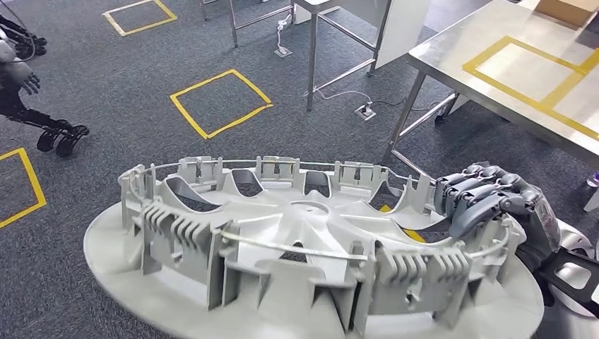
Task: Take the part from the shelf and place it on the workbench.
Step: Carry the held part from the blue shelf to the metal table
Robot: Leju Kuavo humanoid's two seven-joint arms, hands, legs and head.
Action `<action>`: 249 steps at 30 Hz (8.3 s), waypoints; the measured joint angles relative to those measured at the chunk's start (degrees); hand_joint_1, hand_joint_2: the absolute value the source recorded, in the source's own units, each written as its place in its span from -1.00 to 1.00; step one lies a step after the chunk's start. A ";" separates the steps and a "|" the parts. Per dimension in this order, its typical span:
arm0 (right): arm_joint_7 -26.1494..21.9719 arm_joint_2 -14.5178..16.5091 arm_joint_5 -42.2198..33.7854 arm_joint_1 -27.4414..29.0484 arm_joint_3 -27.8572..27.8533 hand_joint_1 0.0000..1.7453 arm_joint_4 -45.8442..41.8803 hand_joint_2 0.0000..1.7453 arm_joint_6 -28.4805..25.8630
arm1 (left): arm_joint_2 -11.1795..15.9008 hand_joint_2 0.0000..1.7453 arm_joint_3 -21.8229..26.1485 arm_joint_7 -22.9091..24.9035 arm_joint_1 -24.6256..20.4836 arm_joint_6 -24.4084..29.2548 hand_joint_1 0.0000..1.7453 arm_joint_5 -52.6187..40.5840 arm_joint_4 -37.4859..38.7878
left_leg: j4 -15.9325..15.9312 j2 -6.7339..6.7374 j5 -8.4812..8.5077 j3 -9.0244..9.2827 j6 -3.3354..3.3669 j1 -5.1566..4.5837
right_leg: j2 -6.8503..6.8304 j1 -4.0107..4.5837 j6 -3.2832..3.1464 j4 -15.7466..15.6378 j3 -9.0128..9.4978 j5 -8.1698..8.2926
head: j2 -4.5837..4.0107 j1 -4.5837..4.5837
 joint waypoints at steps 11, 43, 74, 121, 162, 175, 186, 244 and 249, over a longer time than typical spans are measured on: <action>2.24 0.81 -0.71 -2.05 0.20 1.00 1.66 1.00 -0.90 | -0.26 1.00 0.01 0.00 -0.59 -0.27 -1.00 0.02 0.00 | 3.72 1.62 -3.37 -0.90 -2.31 -0.19 | -0.87 0.07 -2.51 -17.09 9.15 6.89 | 0.00 -0.27; 4.08 4.02 -0.91 -2.95 2.14 1.00 2.68 1.00 -1.87 | -0.64 1.00 0.17 0.22 -0.36 -0.25 -1.00 0.19 -0.01 | 9.58 -0.30 -5.90 -4.07 -2.87 0.22 | -0.69 0.16 -3.35 -16.66 8.66 7.04 | -0.01 -0.23; 4.30 4.61 -0.93 -3.42 2.84 1.00 3.92 1.00 -2.65 | -0.67 1.00 0.17 0.92 -0.08 -0.55 -1.00 -0.25 -0.04 | 11.02 -1.15 -6.53 -4.68 -2.79 0.16 | -1.00 -0.02 -3.47 -16.72 8.16 7.58 | 0.00 -0.19; 2.79 5.77 2.87 -3.20 4.38 1.00 3.95 1.00 -6.11 | -0.20 1.00 -0.01 0.23 0.20 -1.34 -1.00 -1.05 -0.07 | 0.97 -1.85 0.22 -1.04 0.11 0.35 | -0.01 0.24 -0.59 -1.22 2.49 -0.94 | 0.00 -0.12; 2.80 5.67 6.39 -1.63 6.26 1.00 4.46 1.00 -12.30 | 0.50 1.00 -0.32 -0.33 0.44 -1.71 -1.00 -1.87 -0.09 | 2.44 -2.14 -3.02 2.05 -2.54 0.11 | -1.14 0.02 -2.91 -15.33 5.54 8.21 | -0.01 -0.25; 2.86 5.33 7.39 -0.92 7.74 1.00 4.49 1.00 -13.37 | 0.67 1.00 -0.64 -0.37 0.43 -1.78 -1.00 -2.07 -0.07 | 2.19 1.95 0.88 -4.68 -0.38 -1.36 | -5.11 1.23 -3.01 -15.38 11.71 3.15 | -0.01 -0.57; 1.05 5.11 8.19 -0.20 8.82 1.00 4.57 1.00 -14.29 | 0.84 1.00 -0.85 -0.57 0.56 -1.81 -1.00 -2.21 -0.07 | 1.13 -2.52 -0.68 -0.04 -0.18 0.25 | -0.90 -0.19 -0.31 -7.58 2.98 3.30 | -0.01 -0.27; -0.20 5.90 10.11 -0.50 11.58 1.00 6.09 1.00 -17.52 | 0.54 1.00 -0.85 -2.19 0.92 -1.93 -1.00 -2.43 -0.07 | 1.29 -2.30 -0.37 -1.08 0.11 0.08 | -0.53 0.09 -0.57 -0.11 1.83 -2.45 | -0.01 -0.50; -0.16 5.43 10.25 -0.21 11.53 1.00 6.00 1.00 -17.59 | 0.49 1.00 -0.85 -1.68 0.96 -1.78 -1.00 -2.50 -0.07 | 1.28 -2.57 -3.16 1.95 -0.73 -0.03 | -0.64 0.31 -1.66 -13.16 4.28 6.60 | -0.01 -0.50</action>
